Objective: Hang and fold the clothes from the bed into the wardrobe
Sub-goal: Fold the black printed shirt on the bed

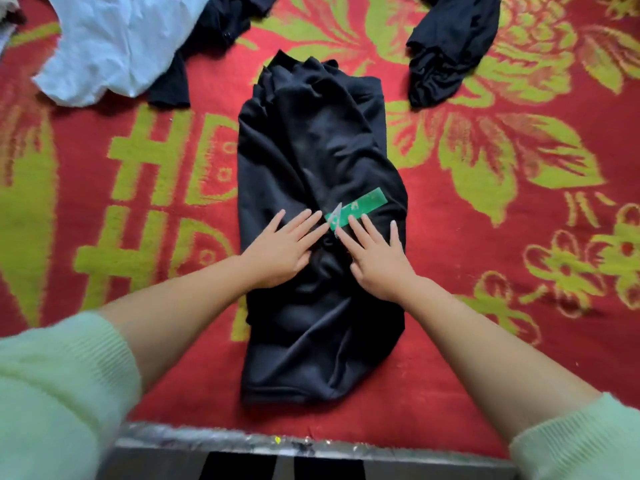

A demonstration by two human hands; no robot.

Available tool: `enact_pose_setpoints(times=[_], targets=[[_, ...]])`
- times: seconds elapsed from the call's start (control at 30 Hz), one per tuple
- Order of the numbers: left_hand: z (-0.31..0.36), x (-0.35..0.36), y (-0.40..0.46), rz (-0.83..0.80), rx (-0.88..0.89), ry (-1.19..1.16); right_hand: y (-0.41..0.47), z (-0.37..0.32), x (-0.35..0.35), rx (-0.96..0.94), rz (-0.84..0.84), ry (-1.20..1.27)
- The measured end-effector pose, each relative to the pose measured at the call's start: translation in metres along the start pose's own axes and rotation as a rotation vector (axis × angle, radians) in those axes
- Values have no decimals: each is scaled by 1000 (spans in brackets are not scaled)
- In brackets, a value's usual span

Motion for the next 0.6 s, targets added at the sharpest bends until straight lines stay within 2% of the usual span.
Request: enact_pose_setpoints(times=[0.1,0.2,0.27,0.33,0.5,0.53,0.6], targets=[[-4,16,-86,15,301,107,-59,-5,10,-263,100,-127],[5,40,-161,-22,466,151,-128,-19,52,-461,-47,-200],[14,59,-181,-70,451,138,-144,-22,71,-464,-147,-207],[20,69,-177,-78,381,43,-139,-21,82,-411,-180,-174],[26,47,-151,-43,281,-173,-128,-26,79,-351,-43,19],[27,43,-158,-61,281,-233,-134,-26,75,-351,-56,58],[33,31,-175,-200,265,-386,-146,-26,61,-379,-138,139]])
Point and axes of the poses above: each hand's wrist, its own y-axis towards the middle knuckle, its own x-axis out of the palm, z = x × y, the point moved 1 cm from there along y, towards the middle knuckle, and after that the axes turned 6 degrees about z, right-handed, at the moved point
